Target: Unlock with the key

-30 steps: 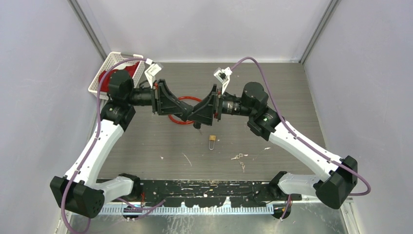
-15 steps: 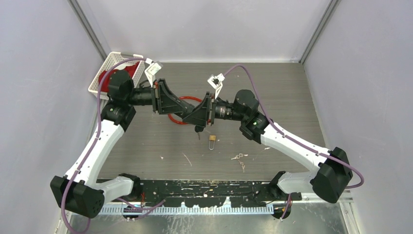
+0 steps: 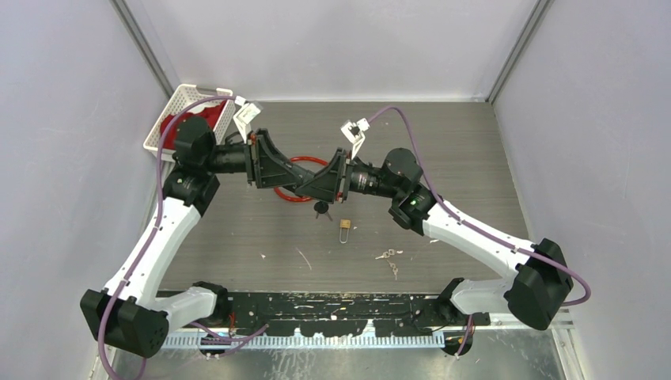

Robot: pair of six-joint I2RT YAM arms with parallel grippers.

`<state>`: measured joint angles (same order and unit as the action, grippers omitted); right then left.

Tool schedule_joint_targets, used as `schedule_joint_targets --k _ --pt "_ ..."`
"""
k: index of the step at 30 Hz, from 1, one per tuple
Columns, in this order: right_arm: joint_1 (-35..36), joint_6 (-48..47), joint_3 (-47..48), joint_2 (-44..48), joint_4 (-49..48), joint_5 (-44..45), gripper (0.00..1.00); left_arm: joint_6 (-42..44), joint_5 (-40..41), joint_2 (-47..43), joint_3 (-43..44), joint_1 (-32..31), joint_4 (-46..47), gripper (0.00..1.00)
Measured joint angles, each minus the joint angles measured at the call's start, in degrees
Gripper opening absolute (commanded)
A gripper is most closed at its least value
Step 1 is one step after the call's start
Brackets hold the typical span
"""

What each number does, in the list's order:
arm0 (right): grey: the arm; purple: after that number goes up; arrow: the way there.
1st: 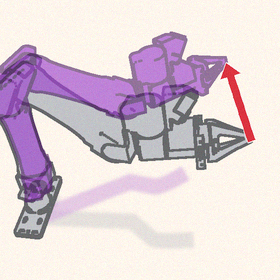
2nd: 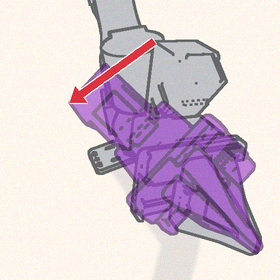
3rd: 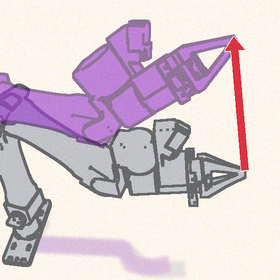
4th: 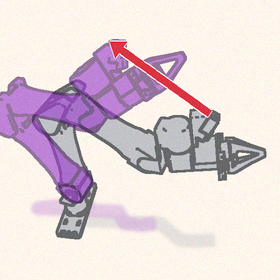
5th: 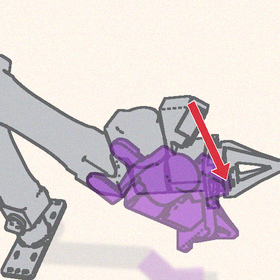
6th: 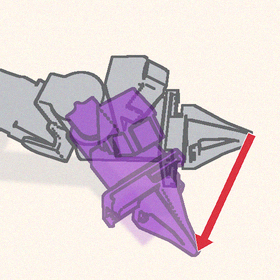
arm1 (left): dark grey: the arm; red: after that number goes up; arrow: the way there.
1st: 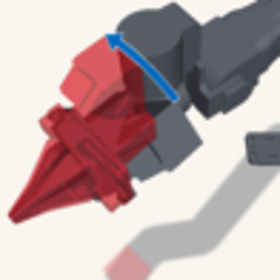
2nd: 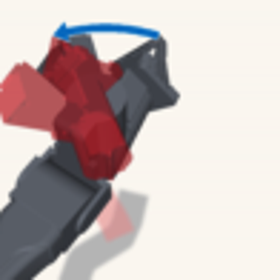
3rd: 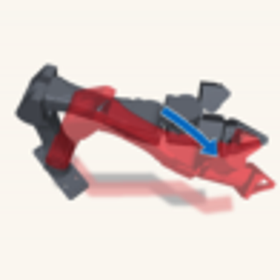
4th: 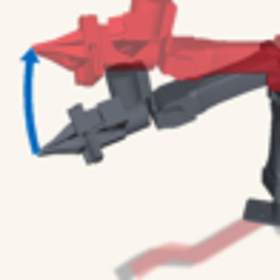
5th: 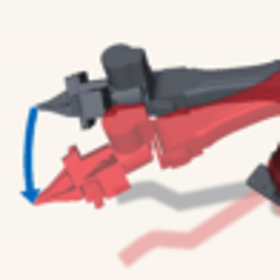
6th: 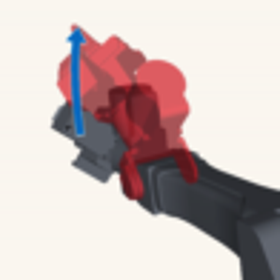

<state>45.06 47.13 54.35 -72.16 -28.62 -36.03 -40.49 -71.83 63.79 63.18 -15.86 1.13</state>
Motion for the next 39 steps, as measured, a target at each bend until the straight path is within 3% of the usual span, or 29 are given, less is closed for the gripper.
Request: schedule_joint_targets --k 1,5,9,13,15,17,20,27,33,39 --pt "0.0 -0.3 0.0 0.0 0.2 0.1 0.05 0.1 0.0 0.0 0.0 0.0 -0.1 0.74" --pt "0.0 -1.8 -0.1 0.2 5.0 0.4 0.01 2.8 0.6 -0.1 0.9 0.3 -2.9 0.92" --pt "-1.0 -3.9 -0.5 0.9 11.1 0.5 0.01 6.5 0.3 0.0 3.5 2.5 -6.4 0.91" --pt "-3.7 -5.4 -1.0 3.4 16.2 -0.5 0.01 11.5 -1.3 0.2 5.4 6.4 -9.7 0.74" --pt "-5.1 -6.1 -1.0 4.4 17.3 -1.0 0.01 15.7 -2.4 0.7 5.8 7.6 -12.7 0.73" --pt "-6.6 -6.7 -1.0 5.2 18.5 -1.5 0.01 20.7 -2.6 1.5 6.3 7.9 -17.2 0.74" --pt "-9.2 -7.8 -1.0 5.9 21.2 -1.6 0.01 31.1 -0.5 3.7 9.0 8.0 -29.0 0.85" --pt "-20.3 -11.1 -1.4 5.0 31.8 2.9 0.01 51.8 13.3 14.3 21.0 8.0 -54.2 1.0" --pt "-26.9 -13.8 -4.7 -0.4 37.4 12.1 0.01 57.3 23.0 20.6 23.9 8.8 -66.1 0.99" --pt "-29.4 -16.0 -6.6 -7.8 38.6 18.6 0.01 58.0 26.2 20.0 23.9 12.2 -68.8 0.99"
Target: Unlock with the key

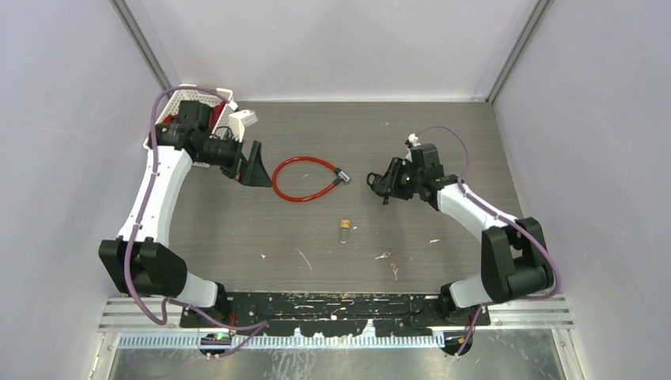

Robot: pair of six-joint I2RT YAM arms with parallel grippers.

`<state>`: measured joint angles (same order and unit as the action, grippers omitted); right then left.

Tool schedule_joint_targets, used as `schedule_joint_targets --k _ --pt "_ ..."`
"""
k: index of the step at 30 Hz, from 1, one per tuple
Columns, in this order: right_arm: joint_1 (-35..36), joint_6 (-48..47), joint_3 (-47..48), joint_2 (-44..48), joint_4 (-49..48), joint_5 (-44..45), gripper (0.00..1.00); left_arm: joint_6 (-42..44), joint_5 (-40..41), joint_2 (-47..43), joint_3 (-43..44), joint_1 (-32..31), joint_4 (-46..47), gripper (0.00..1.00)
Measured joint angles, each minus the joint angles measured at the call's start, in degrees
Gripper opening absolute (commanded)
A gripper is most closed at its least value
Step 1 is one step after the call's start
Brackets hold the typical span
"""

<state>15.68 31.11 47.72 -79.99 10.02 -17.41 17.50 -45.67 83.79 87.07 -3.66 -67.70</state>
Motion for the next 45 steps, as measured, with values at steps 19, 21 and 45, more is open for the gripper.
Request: schedule_joint_targets --k 19,21,45 --pt "-3.9 -3.6 3.5 -15.5 -3.6 1.1 0.69 -0.8 0.8 -9.2 -6.9 1.3 5.2 0.99" --pt "-4.2 -4.7 4.4 -15.5 -2.3 2.4 0.79 -0.8 0.6 -9.2 -7.1 1.3 5.2 0.99" --pt "9.1 -6.1 -0.5 13.4 11.0 20.7 0.77 -1.2 -0.9 -11.5 -8.0 1.3 6.8 0.99"
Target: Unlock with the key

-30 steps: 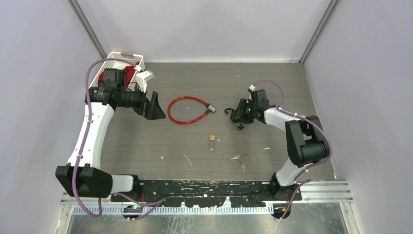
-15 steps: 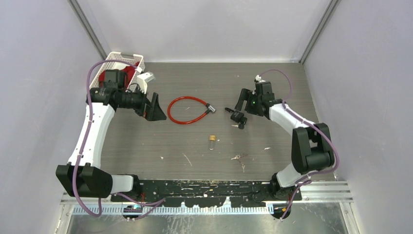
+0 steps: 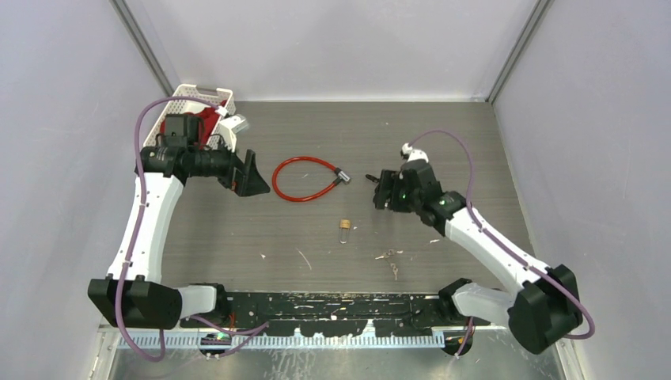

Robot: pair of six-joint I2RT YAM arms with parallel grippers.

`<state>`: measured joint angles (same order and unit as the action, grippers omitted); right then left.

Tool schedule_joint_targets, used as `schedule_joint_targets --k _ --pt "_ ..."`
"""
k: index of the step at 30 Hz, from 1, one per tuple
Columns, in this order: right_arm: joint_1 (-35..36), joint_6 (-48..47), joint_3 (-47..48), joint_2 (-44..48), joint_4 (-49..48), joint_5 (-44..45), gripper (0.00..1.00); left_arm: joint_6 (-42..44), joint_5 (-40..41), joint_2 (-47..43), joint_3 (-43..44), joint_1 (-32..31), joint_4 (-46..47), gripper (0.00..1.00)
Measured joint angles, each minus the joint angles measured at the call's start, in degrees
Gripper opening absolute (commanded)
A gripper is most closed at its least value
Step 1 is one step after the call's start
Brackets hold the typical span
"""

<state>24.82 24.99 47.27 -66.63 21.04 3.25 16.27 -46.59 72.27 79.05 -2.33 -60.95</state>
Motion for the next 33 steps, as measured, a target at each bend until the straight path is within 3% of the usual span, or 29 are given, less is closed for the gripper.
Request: schedule_joint_targets --k 4,13,33 --pt "6.9 4.4 -4.4 5.2 5.7 2.0 0.68 -0.9 -0.4 -0.4 0.0 0.0 1.2 0.99" --pt "14.9 14.9 -11.7 10.0 15.3 4.2 0.62 -1.5 -1.7 -0.3 -0.9 0.0 1.6 1.0" --pt "21.0 23.6 -17.6 9.6 16.2 3.9 0.55 -0.8 -3.6 -0.4 -2.3 0.0 2.0 0.99"
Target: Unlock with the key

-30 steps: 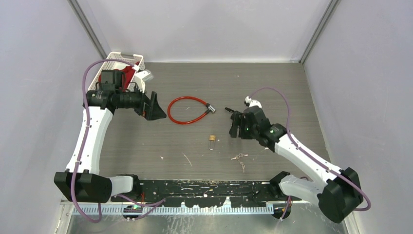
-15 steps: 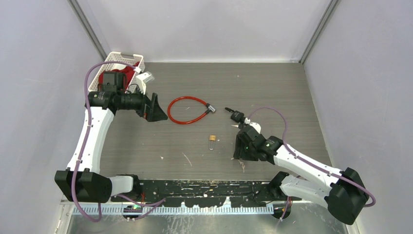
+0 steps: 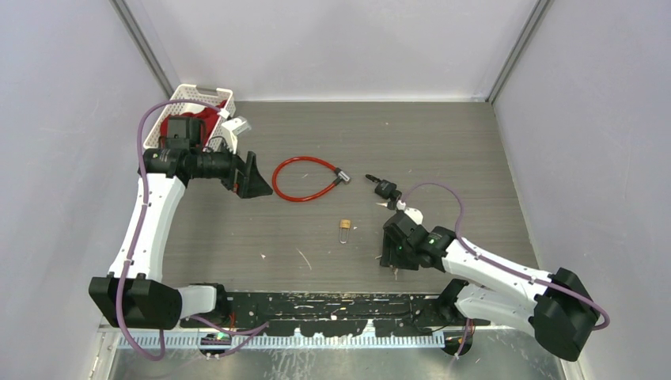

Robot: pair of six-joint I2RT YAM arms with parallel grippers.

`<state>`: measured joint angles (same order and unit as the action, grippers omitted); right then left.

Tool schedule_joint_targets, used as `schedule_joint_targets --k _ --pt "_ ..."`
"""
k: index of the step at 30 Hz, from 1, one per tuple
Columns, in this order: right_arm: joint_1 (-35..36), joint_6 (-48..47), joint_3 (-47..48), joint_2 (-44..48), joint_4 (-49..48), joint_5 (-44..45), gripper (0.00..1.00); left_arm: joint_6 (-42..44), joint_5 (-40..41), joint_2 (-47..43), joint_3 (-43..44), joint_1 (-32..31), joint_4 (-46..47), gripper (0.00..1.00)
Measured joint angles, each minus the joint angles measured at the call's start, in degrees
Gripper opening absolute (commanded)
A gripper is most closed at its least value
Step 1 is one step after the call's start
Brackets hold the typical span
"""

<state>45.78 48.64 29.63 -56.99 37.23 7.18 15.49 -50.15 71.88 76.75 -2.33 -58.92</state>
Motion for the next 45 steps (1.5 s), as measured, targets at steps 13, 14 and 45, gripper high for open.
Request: schedule_joint_targets --k 13,14,45 --pt "2.3 1.2 -0.4 -5.3 -0.4 2.0 0.4 0.5 0.0 0.0 0.0 0.0 0.0 0.99" --pt "2.4 1.1 -0.2 -6.1 -0.6 2.3 0.37 0.5 0.0 0.0 0.0 0.0 0.0 0.99" --pt "2.9 -16.1 11.6 -8.0 -12.3 -8.8 0.01 10.5 -10.1 -0.3 -3.7 -1.8 -5.6 0.99"
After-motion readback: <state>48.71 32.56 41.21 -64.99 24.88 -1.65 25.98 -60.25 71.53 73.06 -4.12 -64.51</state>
